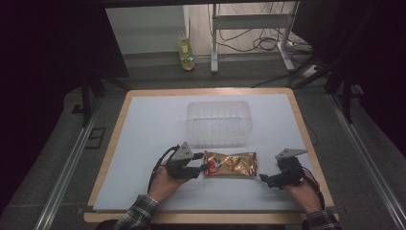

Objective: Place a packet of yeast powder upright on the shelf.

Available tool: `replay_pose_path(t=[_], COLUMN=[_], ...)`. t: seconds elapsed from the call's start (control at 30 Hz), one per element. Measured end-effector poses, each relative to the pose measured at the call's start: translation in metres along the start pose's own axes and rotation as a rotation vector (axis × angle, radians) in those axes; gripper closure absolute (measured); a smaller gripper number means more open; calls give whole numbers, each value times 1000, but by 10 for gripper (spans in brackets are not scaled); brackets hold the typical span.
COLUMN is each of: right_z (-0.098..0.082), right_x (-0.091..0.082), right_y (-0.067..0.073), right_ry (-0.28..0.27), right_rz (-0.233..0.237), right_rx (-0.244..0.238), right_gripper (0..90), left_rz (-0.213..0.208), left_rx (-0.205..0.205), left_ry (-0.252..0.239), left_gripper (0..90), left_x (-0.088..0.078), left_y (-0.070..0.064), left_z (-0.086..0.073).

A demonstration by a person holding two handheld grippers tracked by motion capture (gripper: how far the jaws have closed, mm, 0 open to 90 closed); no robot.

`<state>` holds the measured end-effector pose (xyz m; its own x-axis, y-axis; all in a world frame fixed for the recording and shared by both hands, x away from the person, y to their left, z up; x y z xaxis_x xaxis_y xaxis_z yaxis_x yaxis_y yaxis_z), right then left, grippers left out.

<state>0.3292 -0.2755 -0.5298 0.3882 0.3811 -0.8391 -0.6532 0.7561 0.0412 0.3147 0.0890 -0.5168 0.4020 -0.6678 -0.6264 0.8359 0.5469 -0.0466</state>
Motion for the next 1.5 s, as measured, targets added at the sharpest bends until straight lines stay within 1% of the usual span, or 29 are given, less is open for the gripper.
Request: replay_pose_path(t=[0.03,0.07,0.1,0.2,0.27,0.37,0.43,0.53,0.57,0.63,0.7,0.73,0.77,0.83,0.9,1.03,1.07,1.23,1.3,1.4,1.47,1.5], right_z=[0,0,0,0,1,1,2,2,2,2,2,2,2,2,2,3,3,3,3,4,4,5], right_x=[0,0,0,0,0,1,1,1,1,1,1,1,1,1,0,-3,-5,-7,-7,-8,-8,-8], right_y=[0,0,0,0,-1,-1,0,-1,-1,-1,-1,0,-1,-1,-1,1,1,2,2,4,5,7], right_ry=[0,0,1,0,-4,-1,0,-1,-1,-1,-1,-2,-3,-4,-6,-11,-15,-14,-16,-13,-13,-12], right_rz=[0,0,0,3,3,1,1,4,5,6,4,6,7,8,11,10,7,13,21,34,38,51], right_rx=[0,3,4,5,2,2,1,4,4,5,4,4,4,1,2,2,-5,-3,-4,-13,-15,-29], right_gripper=[19,19,19,19,19,19,19,19,19,19,19,20,20,20,20,20,20,20,19,19,19,20], left_rz=[0,-4,-8,-15,-12,-20,-25,-34,-34,-42,-41,-28,-30,-40,-41,-35,-30,-24,-16,-13,-10,-3], left_rx=[0,5,7,7,18,17,24,26,26,25,26,29,26,23,18,27,39,37,42,30,30,26], left_ry=[0,0,1,-2,-1,-1,10,18,18,28,36,60,56,55,56,57,61,71,76,78,80,83], left_gripper=[566,566,639,729,788,858,893,894,894,895,895,895,895,896,897,898,899,899,899,898,898,899], left_x=[0,2,4,6,10,14,22,29,29,36,38,44,45,46,46,46,45,43,42,41,40,39], left_y=[0,0,0,-1,-2,-1,-1,-1,-1,-1,-1,-1,0,1,1,0,0,1,0,1,0,1], left_z=[0,1,2,3,5,7,10,11,11,12,11,10,8,7,5,4,3,1,0,-1,-2,-4])
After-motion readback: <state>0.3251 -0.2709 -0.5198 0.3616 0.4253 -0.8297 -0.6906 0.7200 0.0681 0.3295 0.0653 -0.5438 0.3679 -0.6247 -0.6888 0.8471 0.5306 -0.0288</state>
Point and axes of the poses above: each handheld gripper's, and its own axes: x roughly forward along the jaws, z roughly out of its top, y roughly to its left, the point moved 1 cm from there along x, roughly forward along the jaws, and after that the axes turned 7 degrees about y, right-handed, at the moved point
